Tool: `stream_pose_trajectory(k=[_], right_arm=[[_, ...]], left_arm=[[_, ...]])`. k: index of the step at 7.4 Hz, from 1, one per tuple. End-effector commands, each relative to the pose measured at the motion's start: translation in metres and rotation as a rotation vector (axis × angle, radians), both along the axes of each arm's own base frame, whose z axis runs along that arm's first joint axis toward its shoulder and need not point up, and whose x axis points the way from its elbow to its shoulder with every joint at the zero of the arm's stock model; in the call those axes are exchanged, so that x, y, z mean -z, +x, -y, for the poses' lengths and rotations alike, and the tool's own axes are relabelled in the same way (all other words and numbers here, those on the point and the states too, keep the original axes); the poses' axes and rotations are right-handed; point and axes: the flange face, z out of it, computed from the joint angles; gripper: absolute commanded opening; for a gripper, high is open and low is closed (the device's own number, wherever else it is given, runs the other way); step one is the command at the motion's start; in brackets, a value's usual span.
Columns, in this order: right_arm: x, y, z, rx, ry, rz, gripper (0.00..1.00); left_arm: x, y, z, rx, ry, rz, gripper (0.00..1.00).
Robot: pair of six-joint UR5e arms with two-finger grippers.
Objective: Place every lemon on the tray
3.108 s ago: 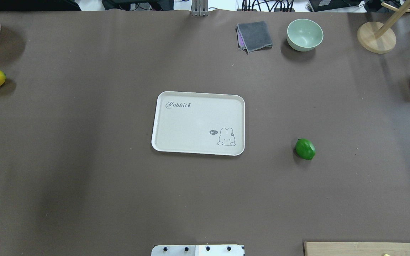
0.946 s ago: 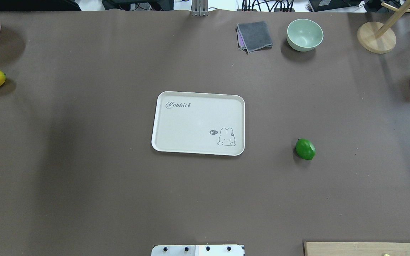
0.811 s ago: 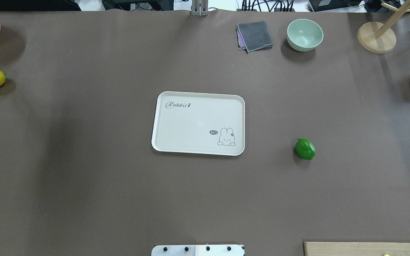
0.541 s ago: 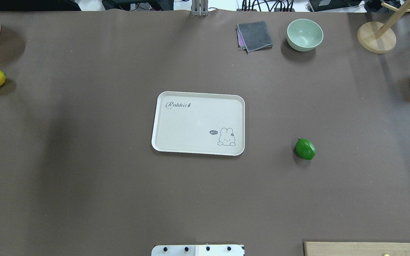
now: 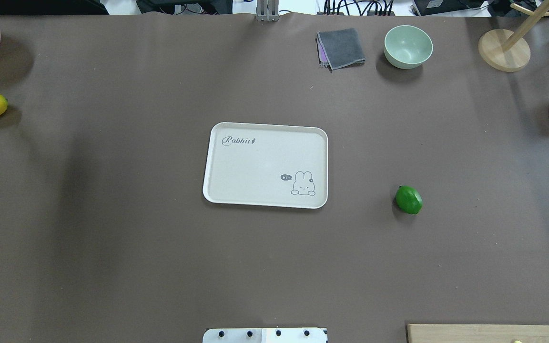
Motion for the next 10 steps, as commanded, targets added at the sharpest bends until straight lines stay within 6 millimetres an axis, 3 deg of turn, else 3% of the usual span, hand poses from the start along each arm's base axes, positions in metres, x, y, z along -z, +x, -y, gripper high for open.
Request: stream_pose_trajectory(k=[1,4,7,10], right_arm=[[0.017,-0.01,0.015,-0.015,-0.024,0.003,1.0],[0.045,-0.04,0.043,-0.013,-0.061,0.0,1.0],[0.06,-0.052,0.05,-0.016,-0.072,0.004,1.0],[0.084,-0.055,0.048,-0.049,-0.088,0.01,1.0]], left_arm=[[-0.01,0.013,-0.003,-0.019,-0.017,0.009,0.97],[-0.006,0.021,0.008,-0.024,-0.016,0.013,0.98],[-0.009,0.022,0.02,-0.005,-0.02,0.049,0.97],[-0.026,0.019,0.011,-0.008,-0.049,0.055,0.97]])
